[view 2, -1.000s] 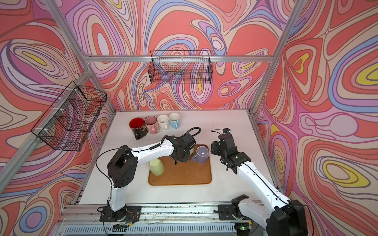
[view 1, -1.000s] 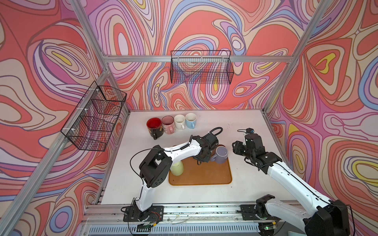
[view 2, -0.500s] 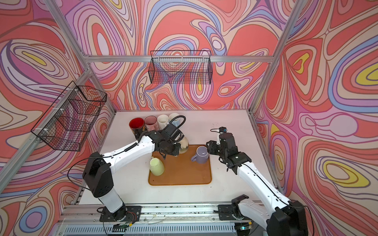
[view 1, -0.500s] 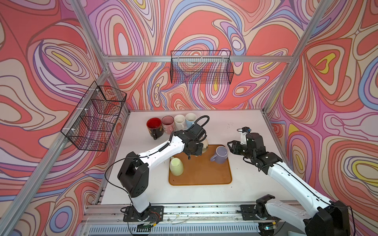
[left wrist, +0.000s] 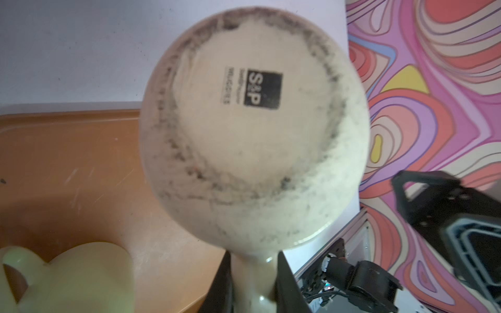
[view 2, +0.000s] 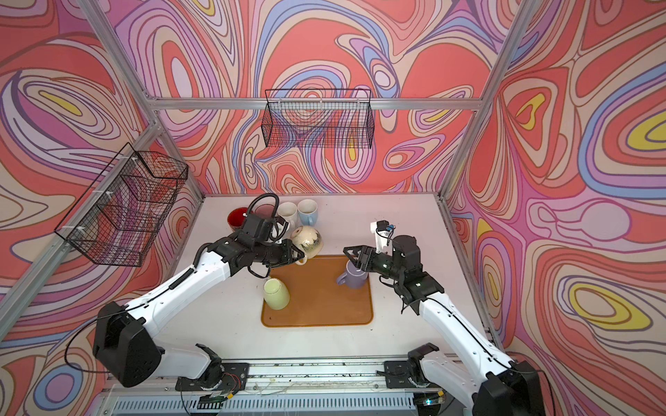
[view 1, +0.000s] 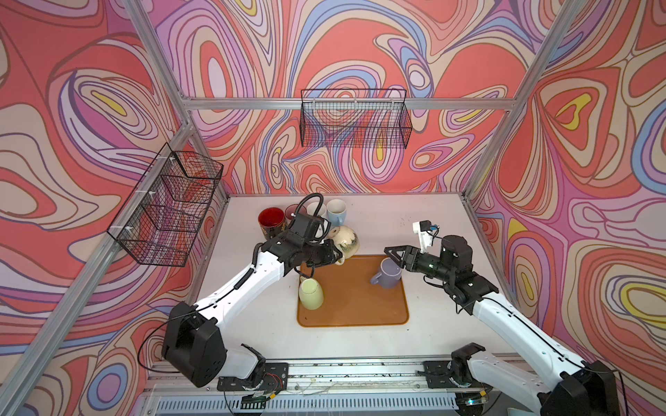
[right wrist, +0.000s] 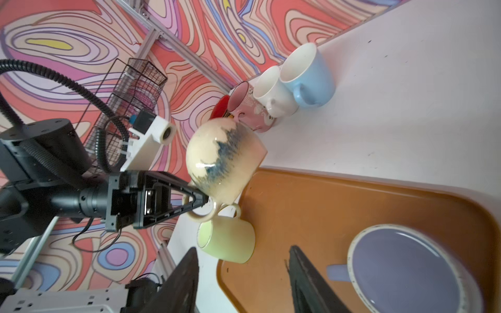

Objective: Turn the mug right side up
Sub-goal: Pick up the mug from the tray, then place the mug at the top-center of the table.

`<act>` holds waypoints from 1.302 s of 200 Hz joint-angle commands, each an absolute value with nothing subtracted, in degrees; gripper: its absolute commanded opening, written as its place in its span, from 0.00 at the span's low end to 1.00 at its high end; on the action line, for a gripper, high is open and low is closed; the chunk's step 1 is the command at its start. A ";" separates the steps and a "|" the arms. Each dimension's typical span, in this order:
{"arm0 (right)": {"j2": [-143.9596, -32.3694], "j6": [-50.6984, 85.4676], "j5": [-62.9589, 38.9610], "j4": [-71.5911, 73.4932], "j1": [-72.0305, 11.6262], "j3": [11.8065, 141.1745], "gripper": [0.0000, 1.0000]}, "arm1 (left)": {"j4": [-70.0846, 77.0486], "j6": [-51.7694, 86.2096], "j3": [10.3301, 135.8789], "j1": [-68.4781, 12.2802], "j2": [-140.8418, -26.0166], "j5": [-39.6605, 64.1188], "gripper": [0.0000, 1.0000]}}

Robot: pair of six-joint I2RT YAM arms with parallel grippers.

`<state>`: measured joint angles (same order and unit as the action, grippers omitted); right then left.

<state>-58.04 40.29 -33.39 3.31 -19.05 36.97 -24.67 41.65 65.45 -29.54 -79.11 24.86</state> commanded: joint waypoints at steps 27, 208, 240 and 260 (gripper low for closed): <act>-61.22 53.74 -41.71 21.69 -19.95 32.90 0.57 | -5.97 48.79 64.14 -26.52 -75.19 32.70 0.00; -84.11 70.79 -35.78 50.45 -28.43 41.89 0.45 | 25.89 64.81 55.64 -25.58 -75.43 37.09 0.00; -85.97 71.45 -35.40 51.59 -28.44 43.78 0.45 | 27.17 65.34 55.52 -25.59 -75.54 37.34 0.00; -87.11 71.75 -35.40 51.64 -28.56 44.93 0.44 | 27.82 65.61 55.55 -25.58 -75.67 37.41 0.00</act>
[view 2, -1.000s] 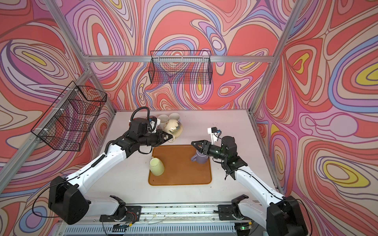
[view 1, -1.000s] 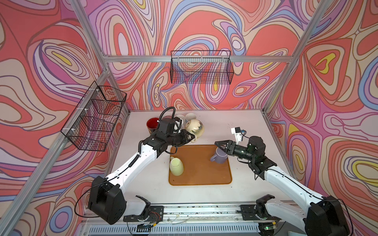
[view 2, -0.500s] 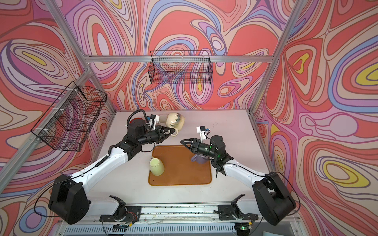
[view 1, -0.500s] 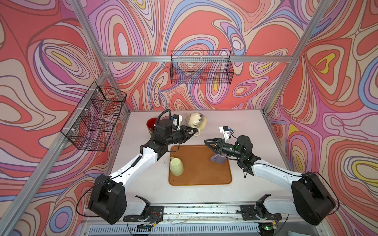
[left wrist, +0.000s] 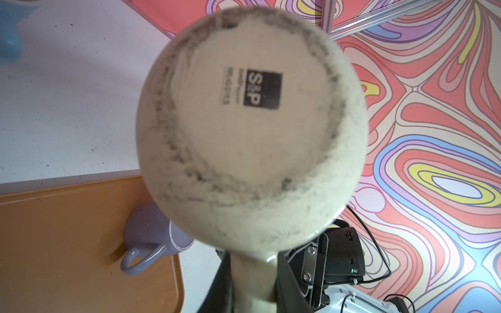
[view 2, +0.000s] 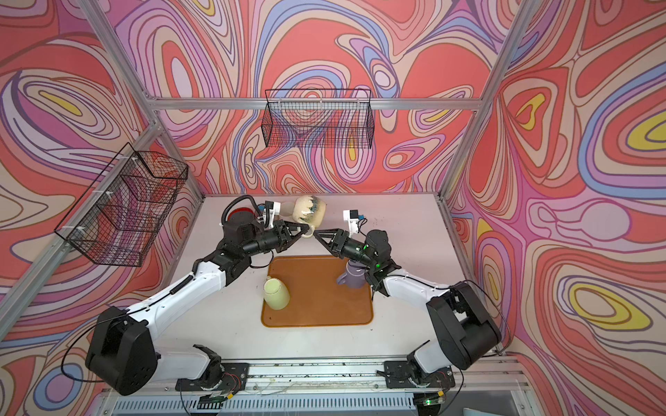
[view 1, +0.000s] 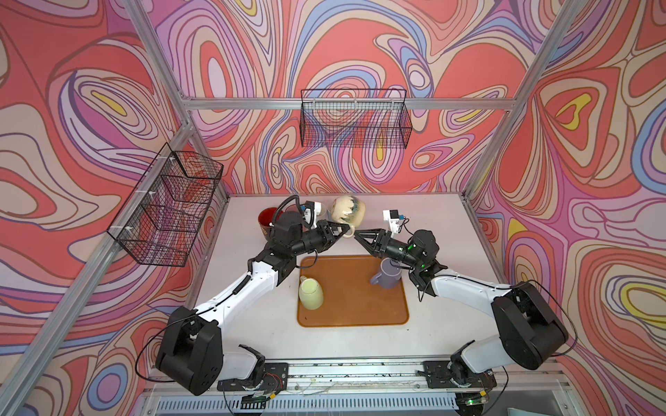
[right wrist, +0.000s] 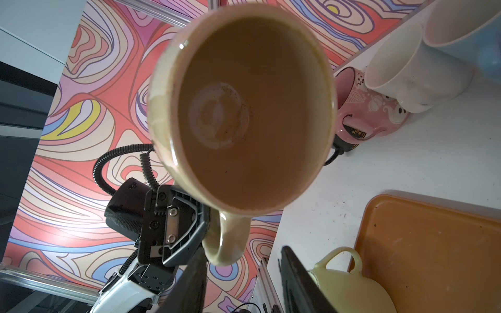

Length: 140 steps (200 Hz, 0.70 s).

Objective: Turn the mug right side up
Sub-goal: Place the mug at the top-center of the table.

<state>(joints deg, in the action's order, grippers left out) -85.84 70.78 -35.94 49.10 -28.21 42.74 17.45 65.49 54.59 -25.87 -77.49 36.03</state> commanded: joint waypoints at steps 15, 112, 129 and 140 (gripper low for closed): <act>-88.24 72.41 -35.41 52.74 -28.48 45.43 0.41 | 28.36 65.90 55.55 -25.58 -75.84 37.48 0.00; -92.87 74.50 -35.34 56.58 -28.72 48.53 0.34 | 32.72 67.82 54.69 -25.58 -77.60 38.61 0.00; -93.68 75.03 -35.39 57.41 -28.96 49.06 0.34 | 33.49 68.18 54.28 -25.58 -77.85 38.58 0.00; -94.16 75.15 -35.41 57.73 -29.00 49.30 0.34 | 33.67 68.28 54.23 -25.58 -77.94 38.57 0.00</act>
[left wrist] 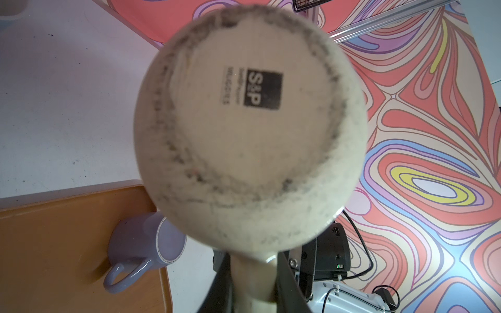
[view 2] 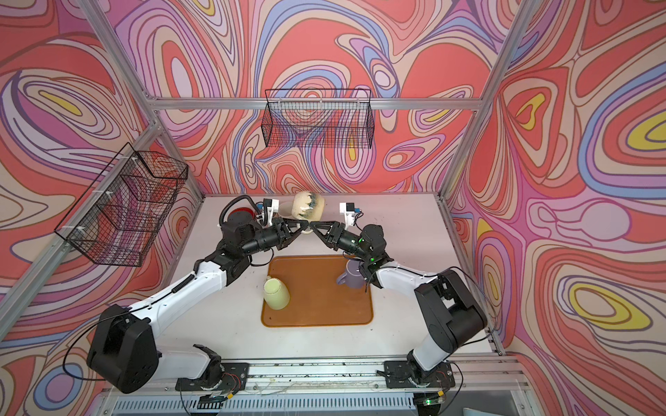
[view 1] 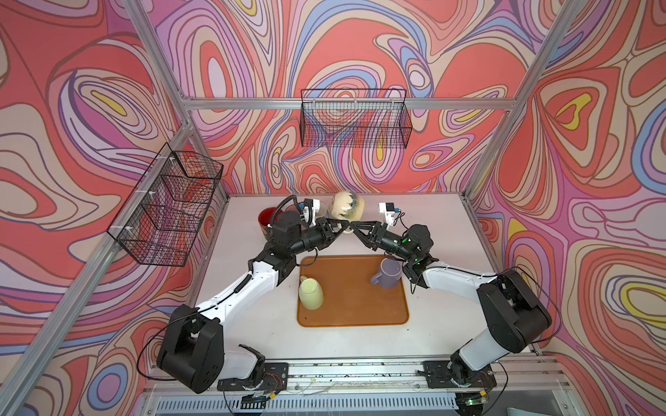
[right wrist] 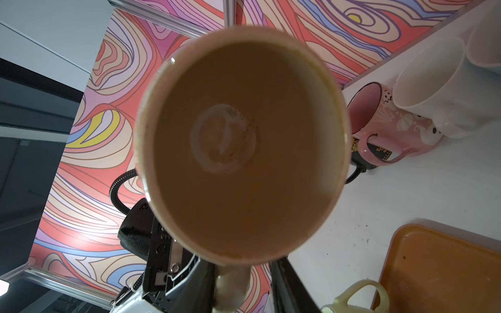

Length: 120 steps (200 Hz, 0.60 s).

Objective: Turn the mug right side up
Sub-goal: Place the mug at the top-center of the table.

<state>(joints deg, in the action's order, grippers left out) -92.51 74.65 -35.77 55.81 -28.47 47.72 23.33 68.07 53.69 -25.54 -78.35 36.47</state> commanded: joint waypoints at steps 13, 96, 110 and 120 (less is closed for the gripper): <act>-94.56 75.41 -35.35 58.08 -29.09 49.61 0.34 | 33.91 68.24 54.15 -25.56 -78.17 38.76 0.00; -95.44 75.50 -34.84 58.44 -29.44 50.76 0.10 | 37.13 69.36 52.25 -25.66 -79.62 39.29 0.00; -95.35 75.50 -34.77 58.36 -29.44 50.71 0.02 | 37.33 69.26 51.62 -25.73 -79.54 39.29 0.00; -95.30 75.45 -34.60 58.32 -29.44 50.55 0.00 | 37.35 69.09 51.28 -25.66 -79.54 39.37 0.00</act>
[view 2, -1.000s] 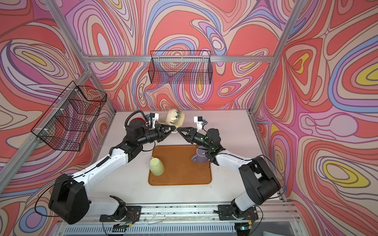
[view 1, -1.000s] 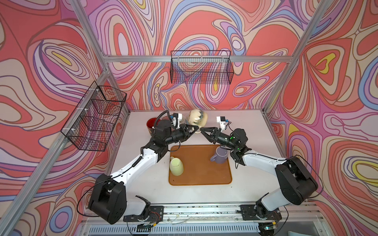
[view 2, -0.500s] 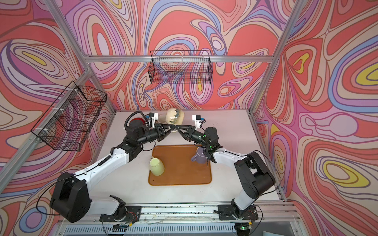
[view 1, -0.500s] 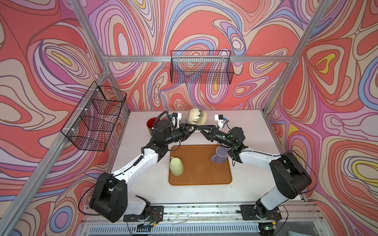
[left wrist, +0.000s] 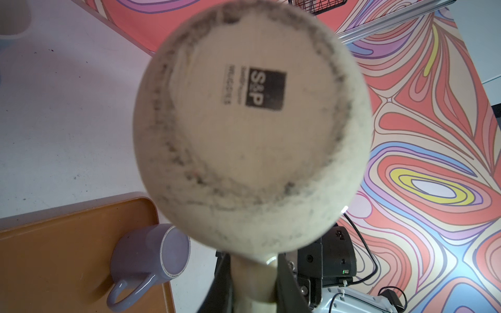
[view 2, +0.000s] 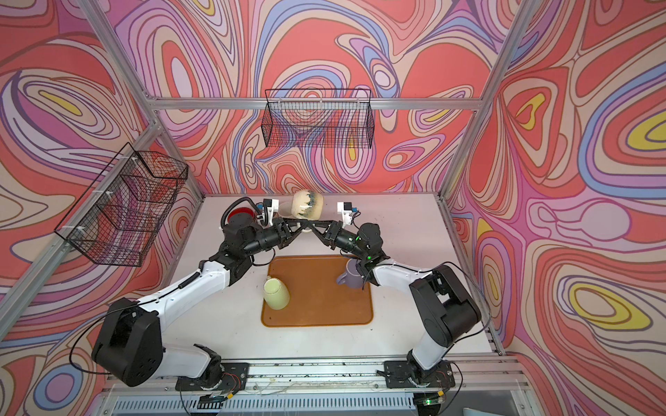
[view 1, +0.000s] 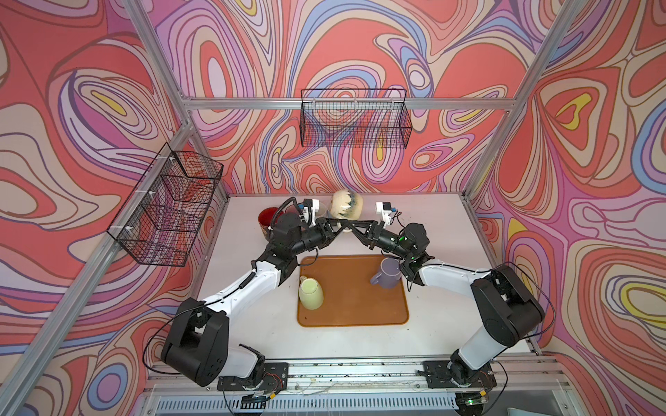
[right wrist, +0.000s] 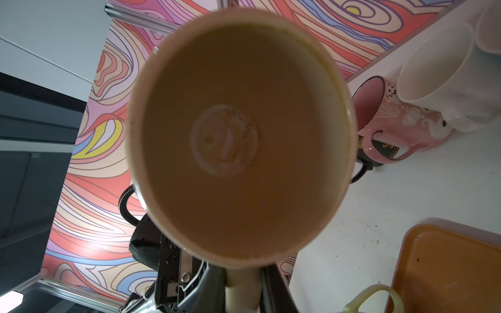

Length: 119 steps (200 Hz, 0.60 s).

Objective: Turn the mug right side up
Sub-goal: Place the mug at the top-center of the table.

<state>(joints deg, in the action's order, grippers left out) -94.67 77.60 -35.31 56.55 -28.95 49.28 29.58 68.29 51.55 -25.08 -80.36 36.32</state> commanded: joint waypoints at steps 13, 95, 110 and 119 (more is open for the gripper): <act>-95.27 75.33 -34.30 58.20 -29.44 50.29 0.00 | 37.36 68.91 50.68 -25.72 -79.54 39.46 0.00; -92.75 73.70 -33.87 55.83 -29.44 49.10 0.00 | 32.03 64.60 49.46 -25.59 -78.42 38.33 0.19; -92.40 73.65 -33.90 55.66 -29.46 48.70 0.00 | 31.33 64.11 49.35 -25.65 -78.40 38.15 0.26; -92.22 73.65 -33.94 55.63 -29.41 48.44 0.00 | 31.05 63.83 49.30 -25.58 -78.31 38.04 0.30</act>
